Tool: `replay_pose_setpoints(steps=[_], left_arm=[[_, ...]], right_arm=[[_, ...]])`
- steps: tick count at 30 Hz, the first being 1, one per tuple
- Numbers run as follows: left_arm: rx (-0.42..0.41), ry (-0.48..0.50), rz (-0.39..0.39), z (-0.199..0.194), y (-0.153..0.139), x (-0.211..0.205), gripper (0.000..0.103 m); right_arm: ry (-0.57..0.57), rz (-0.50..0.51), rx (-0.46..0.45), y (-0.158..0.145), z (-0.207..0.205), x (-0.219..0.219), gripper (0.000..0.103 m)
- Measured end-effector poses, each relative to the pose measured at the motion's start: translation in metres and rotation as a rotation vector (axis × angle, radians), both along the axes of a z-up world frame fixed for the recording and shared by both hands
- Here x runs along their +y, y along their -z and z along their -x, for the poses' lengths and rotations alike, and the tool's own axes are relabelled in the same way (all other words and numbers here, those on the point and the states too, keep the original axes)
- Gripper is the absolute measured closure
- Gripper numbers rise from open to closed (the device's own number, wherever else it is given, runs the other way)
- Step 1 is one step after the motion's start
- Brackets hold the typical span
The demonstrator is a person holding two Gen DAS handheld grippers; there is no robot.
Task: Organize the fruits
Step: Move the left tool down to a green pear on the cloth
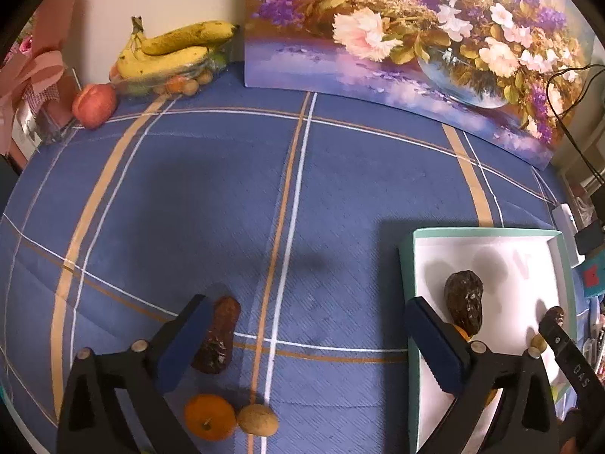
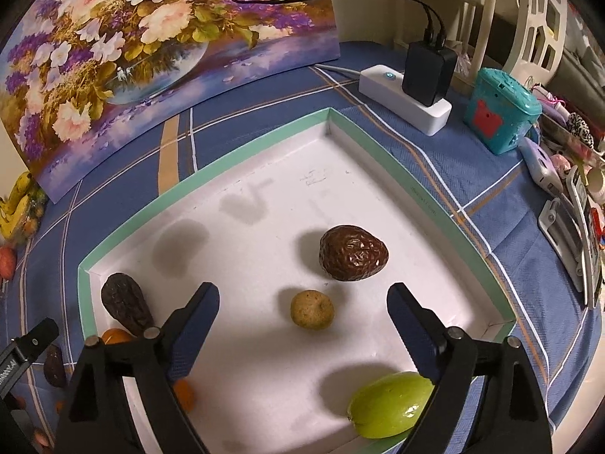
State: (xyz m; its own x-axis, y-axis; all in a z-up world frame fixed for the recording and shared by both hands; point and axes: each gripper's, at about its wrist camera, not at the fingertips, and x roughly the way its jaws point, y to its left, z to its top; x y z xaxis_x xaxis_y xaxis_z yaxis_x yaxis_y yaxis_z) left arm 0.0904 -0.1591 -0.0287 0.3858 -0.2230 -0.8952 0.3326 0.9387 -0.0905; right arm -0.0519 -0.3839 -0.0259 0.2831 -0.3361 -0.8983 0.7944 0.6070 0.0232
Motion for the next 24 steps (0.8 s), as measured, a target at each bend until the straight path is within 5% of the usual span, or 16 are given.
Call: replay_pose_setpoints(steps=[11,21,24], left_arm=[[-0.024,-0.01,-0.006,0.001,-0.005,0.009,0.0],[-0.14,0.012,0.014,0.018,-0.038,0.024,0.0],[-0.115,-0.006,0.099,0.019,-0.046,0.038,0.0]], right_arm=[[-0.011,0.027,-0.042,-0.008,0.0,0.006,0.012],[-0.072,0.054,-0.099,-0.025,-0.006,0.036,0.012],[-0.1,0.029,-0.131,-0.027,-0.007,0.043,0.012]])
